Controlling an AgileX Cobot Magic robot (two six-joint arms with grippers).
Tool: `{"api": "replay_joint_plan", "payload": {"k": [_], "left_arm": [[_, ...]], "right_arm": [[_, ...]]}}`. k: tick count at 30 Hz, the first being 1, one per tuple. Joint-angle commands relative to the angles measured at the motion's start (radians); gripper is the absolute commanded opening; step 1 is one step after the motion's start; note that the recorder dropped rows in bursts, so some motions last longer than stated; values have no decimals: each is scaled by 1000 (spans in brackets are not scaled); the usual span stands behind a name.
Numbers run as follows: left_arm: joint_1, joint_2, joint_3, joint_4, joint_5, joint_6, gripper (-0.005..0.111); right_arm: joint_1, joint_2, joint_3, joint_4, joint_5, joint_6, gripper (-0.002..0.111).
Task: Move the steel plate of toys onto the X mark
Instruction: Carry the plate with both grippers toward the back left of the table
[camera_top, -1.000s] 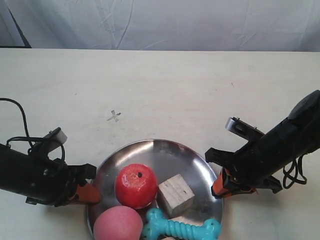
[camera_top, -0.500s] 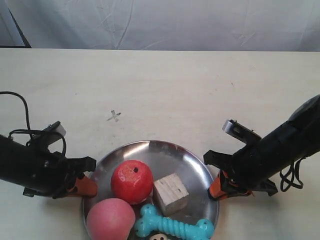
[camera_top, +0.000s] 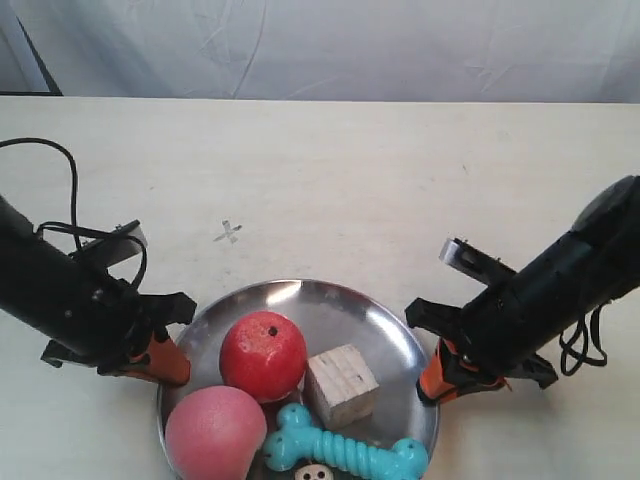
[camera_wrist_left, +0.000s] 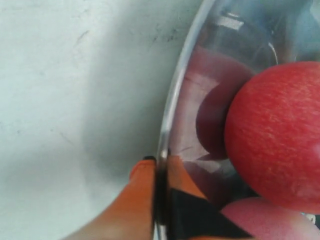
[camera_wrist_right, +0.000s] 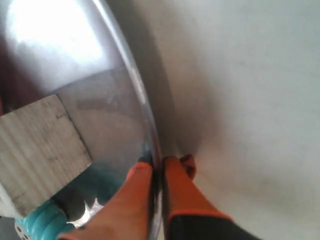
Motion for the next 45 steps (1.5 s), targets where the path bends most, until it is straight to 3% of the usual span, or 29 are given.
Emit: {"api": "replay_joint_plan", "payload": {"k": [1, 4, 10, 13, 22, 28, 37, 42, 45], "left_arm": [[-11, -1, -56, 36, 100, -60, 0], [-11, -1, -121, 68, 139, -80, 0], [-8, 52, -378, 370, 234, -266, 0], [56, 195, -589, 422, 314, -290, 0], [214, 418, -887, 479, 424, -326, 0], [233, 504, -917, 493, 420, -334, 0], [233, 511, -917, 554, 381, -366, 0], [233, 513, -917, 677, 367, -444, 0], [236, 513, -917, 685, 372, -446, 6]], "right_arm": [[13, -20, -142, -26, 140, 148, -1], [13, -18, -268, -66, 192, 193, -1], [13, 97, -559, -184, 260, 336, -1], [13, 241, -779, -179, 303, 407, -1], [41, 477, -1164, -180, 293, 511, -1], [93, 597, -1294, -281, 291, 581, -1], [99, 615, -1296, -356, 237, 551, -1], [99, 616, -1296, -368, 211, 552, 19], [99, 616, -1296, -379, 212, 560, 34]]}}
